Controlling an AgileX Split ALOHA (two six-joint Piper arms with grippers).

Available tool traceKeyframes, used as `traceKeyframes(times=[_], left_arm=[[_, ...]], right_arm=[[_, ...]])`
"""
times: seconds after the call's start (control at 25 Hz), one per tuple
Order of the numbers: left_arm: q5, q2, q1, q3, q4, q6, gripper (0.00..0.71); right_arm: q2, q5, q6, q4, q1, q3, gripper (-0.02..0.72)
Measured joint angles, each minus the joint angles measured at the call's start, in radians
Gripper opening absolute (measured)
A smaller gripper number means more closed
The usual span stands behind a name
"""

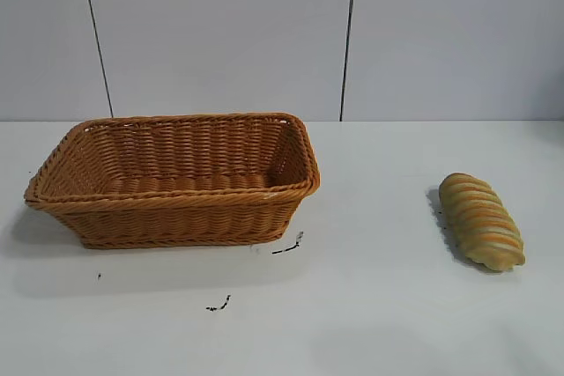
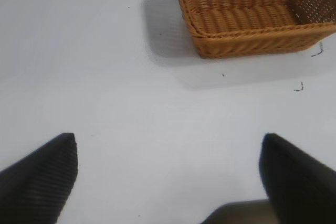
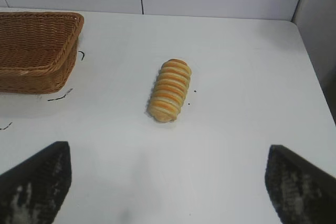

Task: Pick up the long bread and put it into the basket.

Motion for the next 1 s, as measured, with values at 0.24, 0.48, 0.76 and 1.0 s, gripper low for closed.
traceKeyframes(times=[0.24, 0.48, 0.76, 1.0], left_arm=[[0.000, 0.000, 0.000, 0.000, 0.000, 0.000, 0.692], [0.000, 0.000, 0.000, 0.000, 0.000, 0.000, 0.692], [0.000, 0.000, 0.000, 0.000, 0.000, 0.000, 0.692], [0.000, 0.000, 0.000, 0.000, 0.000, 0.000, 0.692]], right_arm=[[0.000, 0.000, 0.000, 0.000, 0.000, 0.000, 0.689], [0.060, 0.002, 0.000, 0.000, 0.000, -0.009, 0.689], [0.506, 0.008, 0.000, 0.000, 0.000, -0.109, 0.689], [0.918, -0.022, 0.000, 0.000, 0.000, -0.239, 0.689]])
